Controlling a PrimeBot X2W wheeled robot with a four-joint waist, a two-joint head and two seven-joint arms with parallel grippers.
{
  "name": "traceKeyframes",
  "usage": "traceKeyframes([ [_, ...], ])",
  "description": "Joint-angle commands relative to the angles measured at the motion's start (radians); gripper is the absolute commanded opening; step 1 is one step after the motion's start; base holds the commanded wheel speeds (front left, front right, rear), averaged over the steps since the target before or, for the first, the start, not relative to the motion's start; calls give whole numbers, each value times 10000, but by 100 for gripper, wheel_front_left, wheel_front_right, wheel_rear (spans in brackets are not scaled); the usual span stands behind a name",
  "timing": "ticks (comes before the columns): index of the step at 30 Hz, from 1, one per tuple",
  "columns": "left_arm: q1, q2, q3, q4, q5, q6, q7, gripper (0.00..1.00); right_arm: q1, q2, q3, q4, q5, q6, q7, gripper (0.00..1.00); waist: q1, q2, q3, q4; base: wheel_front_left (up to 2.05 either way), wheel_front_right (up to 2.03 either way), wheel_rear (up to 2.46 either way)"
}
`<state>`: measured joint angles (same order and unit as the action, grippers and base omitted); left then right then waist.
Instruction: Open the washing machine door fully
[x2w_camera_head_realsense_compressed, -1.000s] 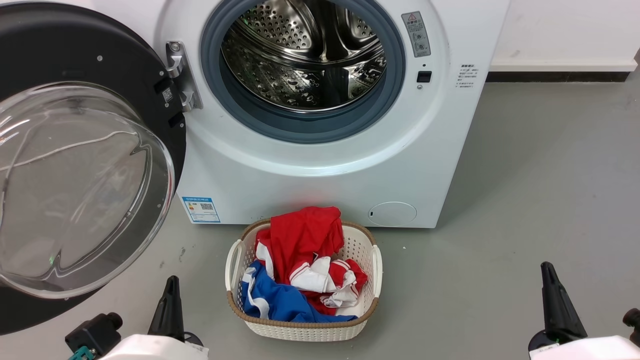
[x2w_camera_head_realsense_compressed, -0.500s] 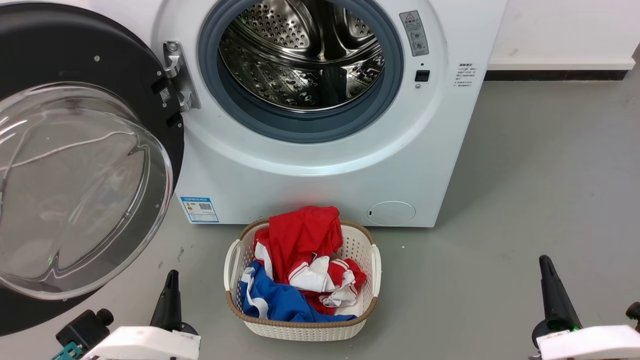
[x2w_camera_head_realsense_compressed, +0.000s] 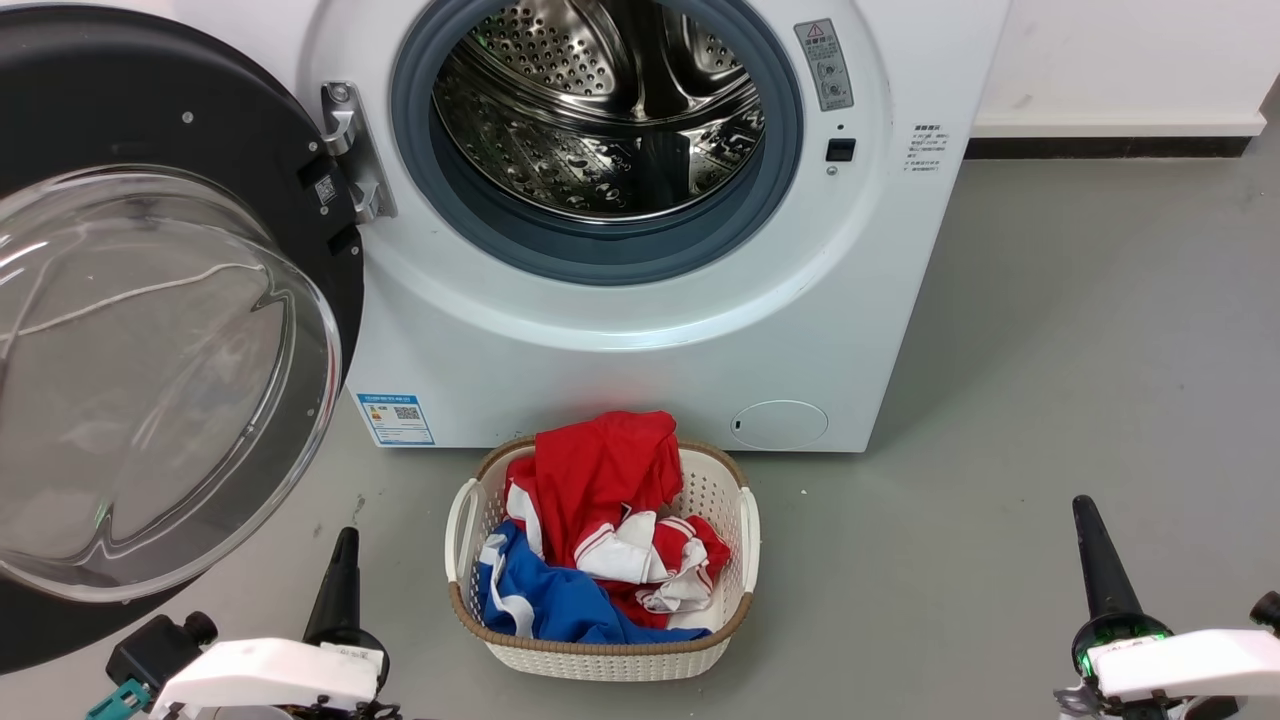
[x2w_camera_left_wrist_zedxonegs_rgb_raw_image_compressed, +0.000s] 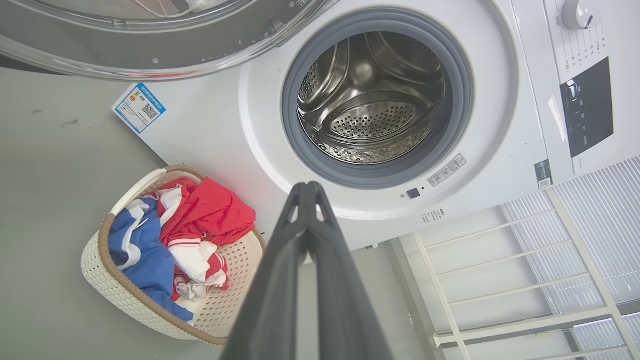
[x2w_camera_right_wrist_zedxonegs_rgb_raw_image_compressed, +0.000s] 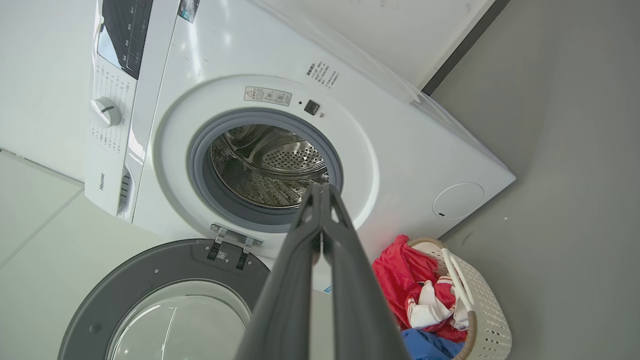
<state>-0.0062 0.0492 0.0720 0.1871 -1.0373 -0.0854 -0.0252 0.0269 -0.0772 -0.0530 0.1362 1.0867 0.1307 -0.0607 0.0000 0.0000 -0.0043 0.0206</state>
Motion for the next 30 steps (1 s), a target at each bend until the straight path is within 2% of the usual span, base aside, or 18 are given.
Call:
traceKeyframes([
  [1, -262, 18, 49, -41, -300, -67, 75, 0, -254, -82, -11, -8, 314, 1, 54, 0, 0, 0, 1, -4, 0, 0, 0],
  [30, -716, 18, 257, 293, -3184, -293, 787, 0, -866, -58, -120, 566, 3105, 2, 801, 0, 0, 0, 35, -97, 0, 0, 0],
])
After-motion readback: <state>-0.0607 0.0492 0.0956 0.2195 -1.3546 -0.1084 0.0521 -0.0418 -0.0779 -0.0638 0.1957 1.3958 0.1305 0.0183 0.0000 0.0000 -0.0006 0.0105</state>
